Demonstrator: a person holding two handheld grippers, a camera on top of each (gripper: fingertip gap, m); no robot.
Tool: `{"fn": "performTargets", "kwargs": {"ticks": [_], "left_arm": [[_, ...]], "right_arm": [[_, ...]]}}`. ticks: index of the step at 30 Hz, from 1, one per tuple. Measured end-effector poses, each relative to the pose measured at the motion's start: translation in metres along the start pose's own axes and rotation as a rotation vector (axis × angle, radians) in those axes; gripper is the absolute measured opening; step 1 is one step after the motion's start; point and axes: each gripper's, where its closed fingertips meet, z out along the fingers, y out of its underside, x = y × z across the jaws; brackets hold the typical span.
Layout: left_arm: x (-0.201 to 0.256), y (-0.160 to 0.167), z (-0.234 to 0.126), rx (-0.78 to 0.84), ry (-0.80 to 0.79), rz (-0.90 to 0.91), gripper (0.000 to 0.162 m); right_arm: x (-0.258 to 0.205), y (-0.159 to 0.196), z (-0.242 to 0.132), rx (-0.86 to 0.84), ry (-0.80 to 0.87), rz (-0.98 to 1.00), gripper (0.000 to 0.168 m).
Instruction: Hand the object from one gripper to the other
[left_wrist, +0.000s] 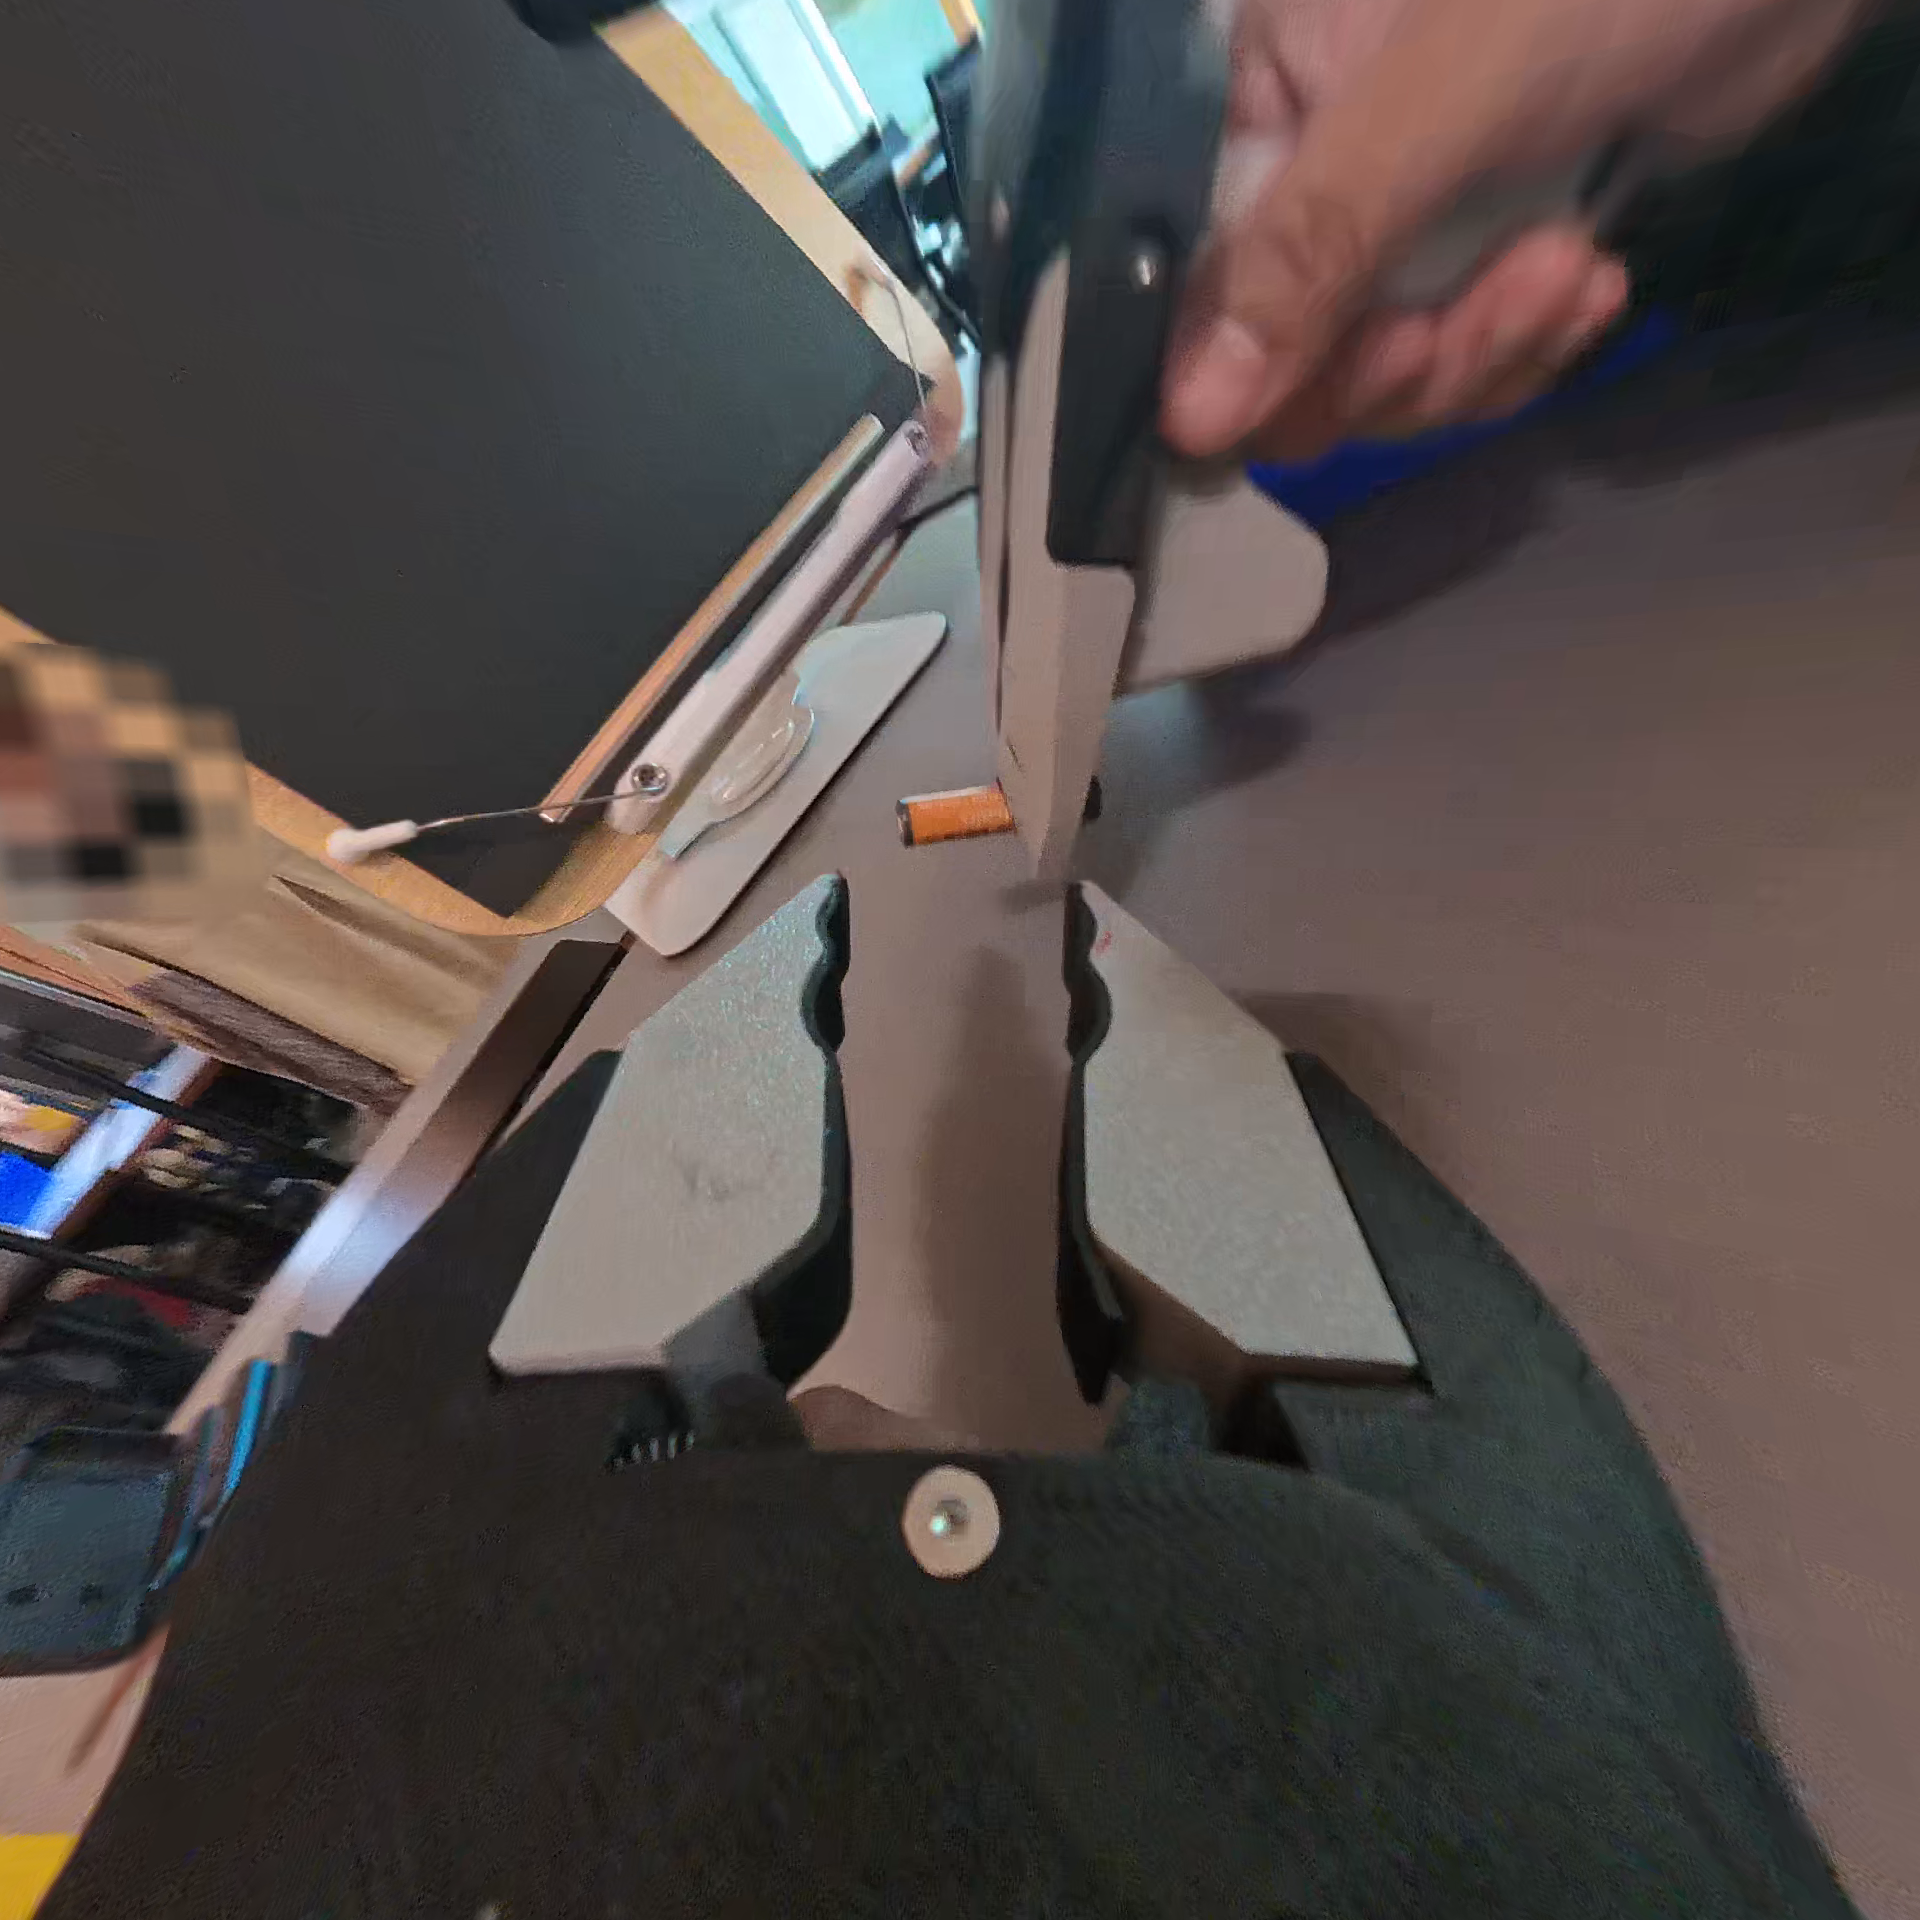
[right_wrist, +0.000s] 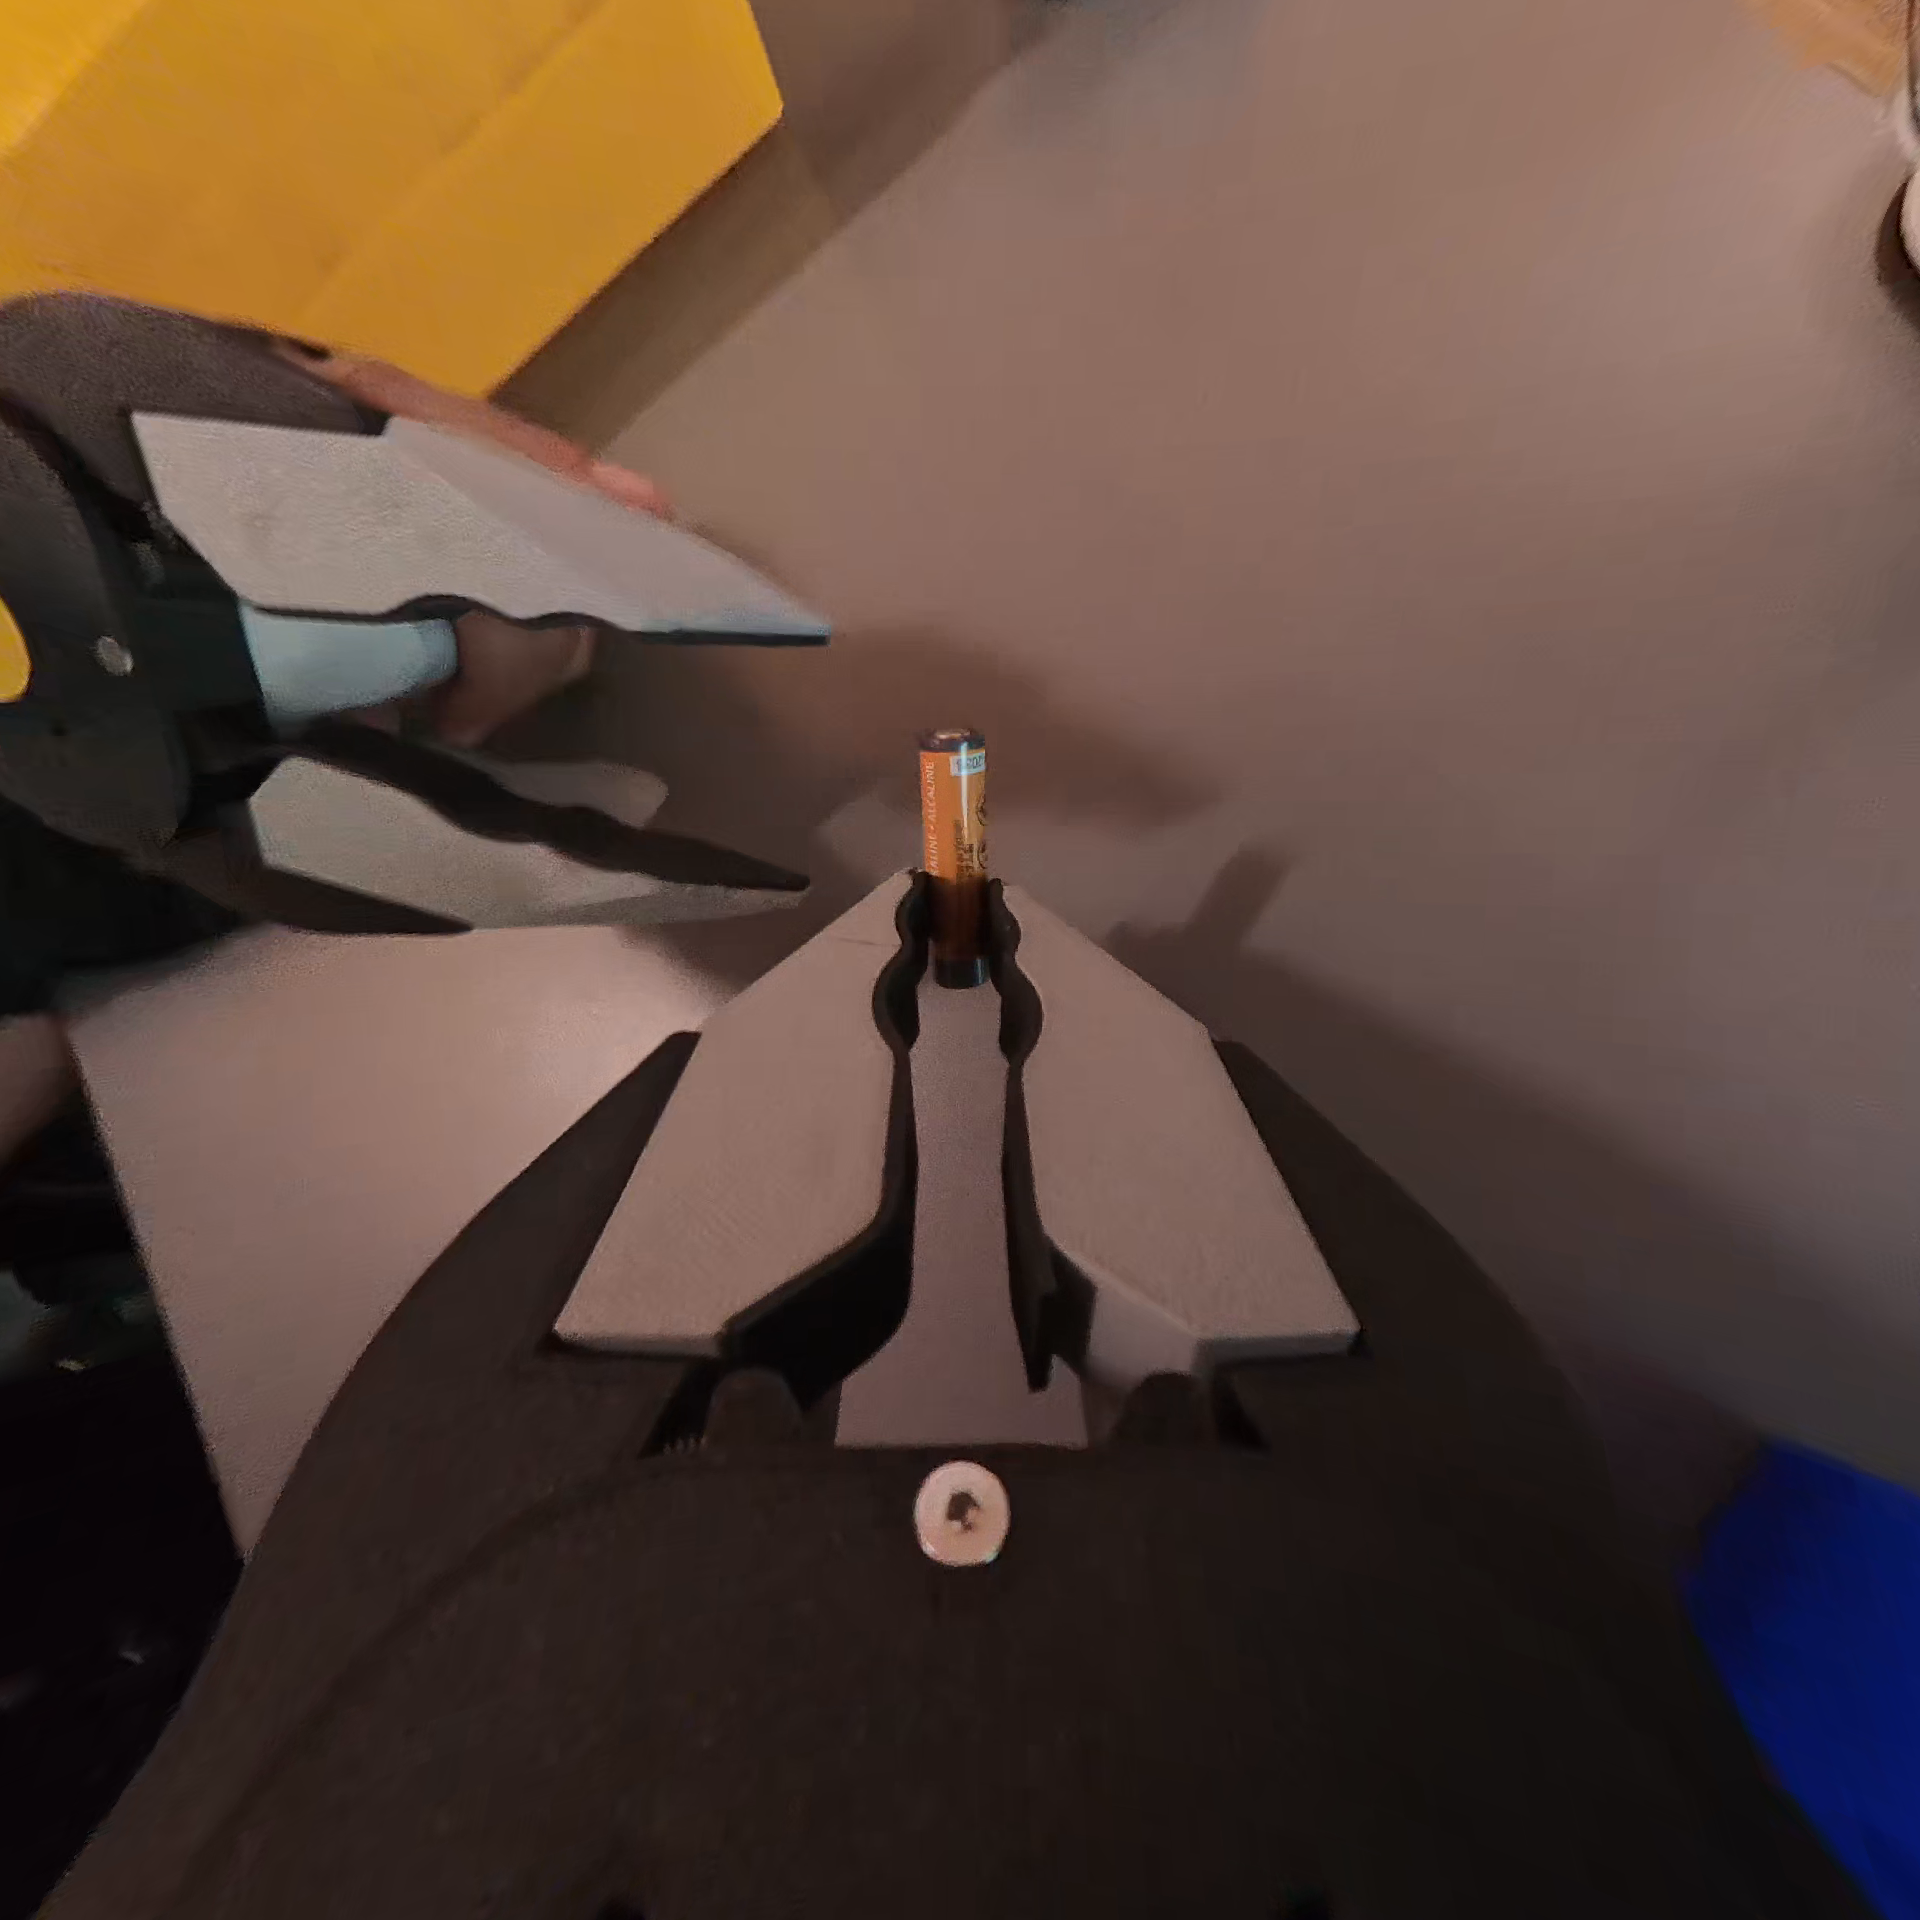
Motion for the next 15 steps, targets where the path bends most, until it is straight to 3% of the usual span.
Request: {"fn": "performTargets", "kwargs": {"ticks": [7, 15], "left_arm": [[0.013, 0.000, 0.004, -0.043, -0.044, 0.278, 0.030], [0.021, 0.005, 0.013, -0.096, -0.087, 0.454, 0.028]], "right_arm": [[0.013, 0.019, -0.016, -0.165, 0.281, -0.373, 0.008], [-0.003, 0.017, -0.014, -0.199, 0.407, -0.752, 0.008]]}}
